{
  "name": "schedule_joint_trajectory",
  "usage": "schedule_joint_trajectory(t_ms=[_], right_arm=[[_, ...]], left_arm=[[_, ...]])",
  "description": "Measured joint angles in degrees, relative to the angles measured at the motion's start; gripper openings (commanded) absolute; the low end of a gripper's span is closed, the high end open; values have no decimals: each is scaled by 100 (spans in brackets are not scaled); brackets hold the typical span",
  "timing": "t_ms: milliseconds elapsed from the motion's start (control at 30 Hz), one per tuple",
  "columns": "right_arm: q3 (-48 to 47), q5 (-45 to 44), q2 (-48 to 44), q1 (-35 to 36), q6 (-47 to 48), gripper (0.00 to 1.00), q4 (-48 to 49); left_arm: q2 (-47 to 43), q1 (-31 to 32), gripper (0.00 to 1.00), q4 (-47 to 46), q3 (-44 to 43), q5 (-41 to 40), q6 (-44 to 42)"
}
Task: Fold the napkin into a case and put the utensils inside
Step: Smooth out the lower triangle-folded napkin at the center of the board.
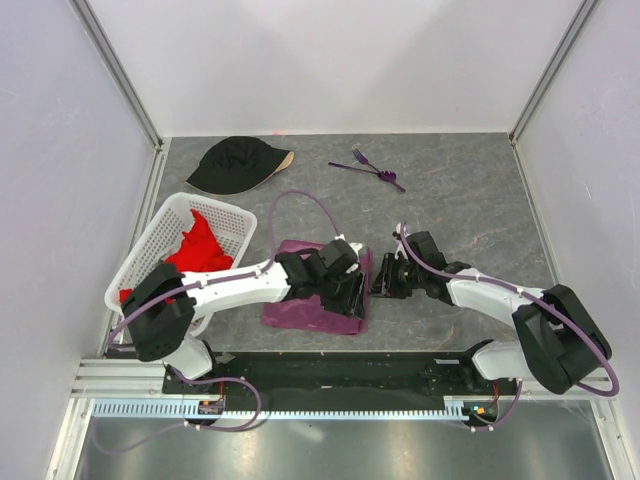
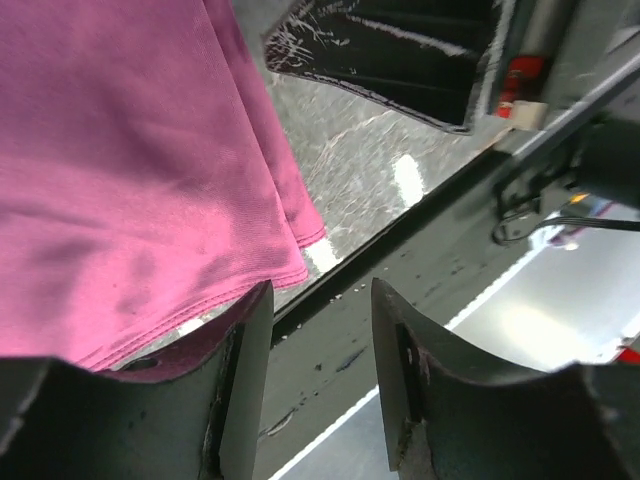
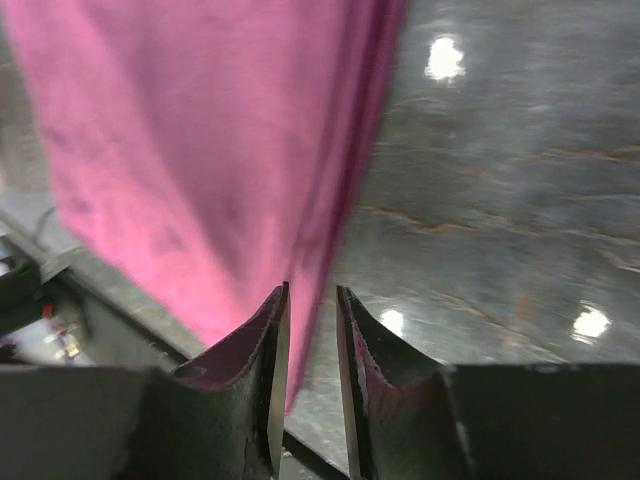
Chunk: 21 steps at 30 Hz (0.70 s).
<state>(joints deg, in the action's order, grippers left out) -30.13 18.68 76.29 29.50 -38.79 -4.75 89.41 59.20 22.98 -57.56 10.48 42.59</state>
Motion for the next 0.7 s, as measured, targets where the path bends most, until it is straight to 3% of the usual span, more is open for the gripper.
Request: schedule_joint_trajectory(t_ms=[367, 700], right_arm=[[1025, 975, -468, 0, -402, 35, 702], [1355, 1453, -505, 46, -538, 34, 1123]], left_arm=[[798, 450, 46, 57, -125, -376, 85], [1134, 466, 27, 125, -435, -494, 105]])
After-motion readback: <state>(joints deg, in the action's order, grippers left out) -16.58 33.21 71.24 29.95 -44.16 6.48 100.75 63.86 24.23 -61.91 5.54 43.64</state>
